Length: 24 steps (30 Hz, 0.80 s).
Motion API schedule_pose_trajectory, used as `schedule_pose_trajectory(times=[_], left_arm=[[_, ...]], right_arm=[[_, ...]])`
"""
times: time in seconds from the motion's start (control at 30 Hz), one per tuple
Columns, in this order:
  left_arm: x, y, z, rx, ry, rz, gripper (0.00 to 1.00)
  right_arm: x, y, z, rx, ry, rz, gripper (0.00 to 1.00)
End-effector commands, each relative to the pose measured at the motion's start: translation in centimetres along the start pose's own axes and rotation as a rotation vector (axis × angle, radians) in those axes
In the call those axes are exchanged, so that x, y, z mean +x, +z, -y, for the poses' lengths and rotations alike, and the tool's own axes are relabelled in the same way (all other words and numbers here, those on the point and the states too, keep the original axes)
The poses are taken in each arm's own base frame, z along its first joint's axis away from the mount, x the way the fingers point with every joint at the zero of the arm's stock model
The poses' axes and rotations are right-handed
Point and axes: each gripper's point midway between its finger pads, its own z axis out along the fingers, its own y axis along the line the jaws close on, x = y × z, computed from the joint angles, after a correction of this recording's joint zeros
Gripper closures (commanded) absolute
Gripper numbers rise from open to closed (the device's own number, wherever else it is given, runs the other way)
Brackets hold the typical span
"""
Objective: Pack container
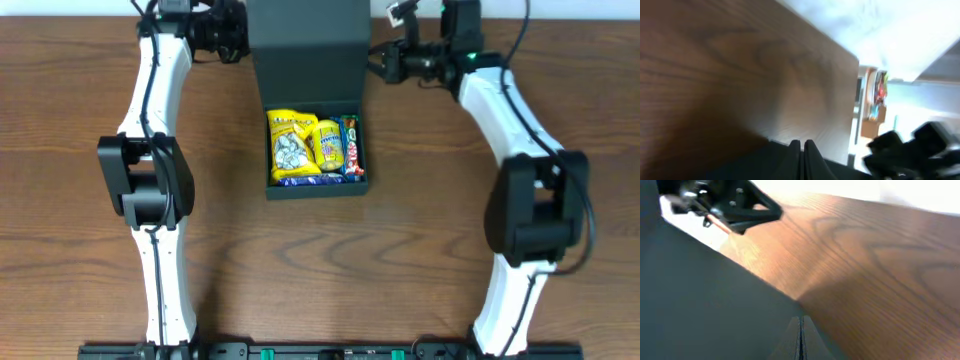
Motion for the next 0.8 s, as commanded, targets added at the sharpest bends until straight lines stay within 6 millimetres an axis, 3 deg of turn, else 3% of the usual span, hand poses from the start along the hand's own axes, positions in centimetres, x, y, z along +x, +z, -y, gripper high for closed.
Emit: schedule_pose_trajectory(times=[0.0, 0.13, 0.23, 0.4, 0.57, 0.63, 0.77], left_arm=[[0.6, -3.3, 4.9, 0.016, 0.271, 0.023, 0.94], [2.0, -5.6, 6.5, -0.043, 0.358, 0.025, 0.94], [2.3, -7.8, 6.8, -0.171, 0.388, 0.069, 0.94], [3.6, -10.5, 7.2, -0.310, 0.402, 0.099, 0.94], [6.7, -12.3, 7.4, -0.343, 0.350, 0.030, 0.94], [8.0, -13.5, 6.5, -0.431, 0.324, 0.009, 0.94], [10.8, -14.2, 7.0, -0.451, 0.304, -0.058, 0.94]], right_arm=[[-1.1, -1.8, -2.8, 0.012, -0.184, -0.009, 0.99], [0.0, -3.6, -4.4, 0.077, -0.253, -0.090, 0.99], [0.4, -5.5, -4.0, 0.226, -0.268, -0.147, 0.99], [-0.8, -8.2, -2.7, 0.413, -0.239, -0.134, 0.99], [-0.7, -9.2, -3.2, 0.385, -0.183, -0.123, 0.99], [0.0, -9.8, -3.8, 0.375, -0.171, -0.147, 0.98], [2.3, -11.1, -6.5, 0.296, -0.140, -0.220, 0.98]])
